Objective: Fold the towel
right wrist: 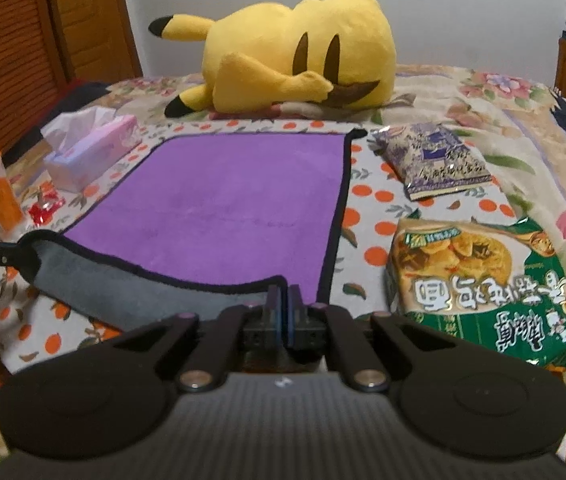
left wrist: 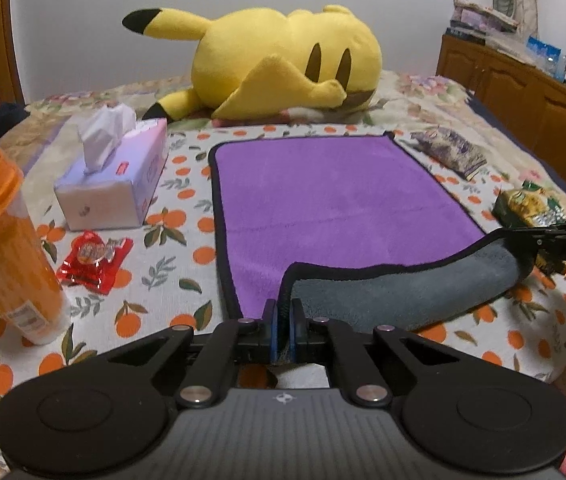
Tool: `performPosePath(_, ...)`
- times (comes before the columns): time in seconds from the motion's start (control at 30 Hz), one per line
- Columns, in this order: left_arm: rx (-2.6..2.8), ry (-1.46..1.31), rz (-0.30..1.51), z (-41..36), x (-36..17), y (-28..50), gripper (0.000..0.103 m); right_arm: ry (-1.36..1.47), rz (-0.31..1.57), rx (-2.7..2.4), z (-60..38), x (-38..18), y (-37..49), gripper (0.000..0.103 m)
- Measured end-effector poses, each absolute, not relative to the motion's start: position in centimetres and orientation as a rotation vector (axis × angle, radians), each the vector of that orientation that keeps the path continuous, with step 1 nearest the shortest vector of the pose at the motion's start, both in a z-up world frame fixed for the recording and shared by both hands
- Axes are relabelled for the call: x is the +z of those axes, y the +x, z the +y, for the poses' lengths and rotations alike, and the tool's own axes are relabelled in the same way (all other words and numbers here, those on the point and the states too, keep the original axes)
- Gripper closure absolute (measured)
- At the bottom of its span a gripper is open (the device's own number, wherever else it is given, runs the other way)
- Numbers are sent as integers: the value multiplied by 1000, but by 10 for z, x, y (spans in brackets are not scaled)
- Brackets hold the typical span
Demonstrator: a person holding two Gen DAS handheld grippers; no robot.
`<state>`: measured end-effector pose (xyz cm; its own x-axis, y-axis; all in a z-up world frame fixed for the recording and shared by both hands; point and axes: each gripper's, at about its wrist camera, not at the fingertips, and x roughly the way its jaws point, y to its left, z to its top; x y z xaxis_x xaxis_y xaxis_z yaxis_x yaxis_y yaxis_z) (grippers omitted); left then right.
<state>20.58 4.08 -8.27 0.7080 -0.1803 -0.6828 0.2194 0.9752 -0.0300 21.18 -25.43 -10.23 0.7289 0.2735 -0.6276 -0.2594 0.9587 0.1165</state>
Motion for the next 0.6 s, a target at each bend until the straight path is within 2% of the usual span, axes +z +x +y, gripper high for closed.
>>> performPosePath(0.6,-223,35,663,41,-62,209,97,24,580,288,-261,-86,215,100)
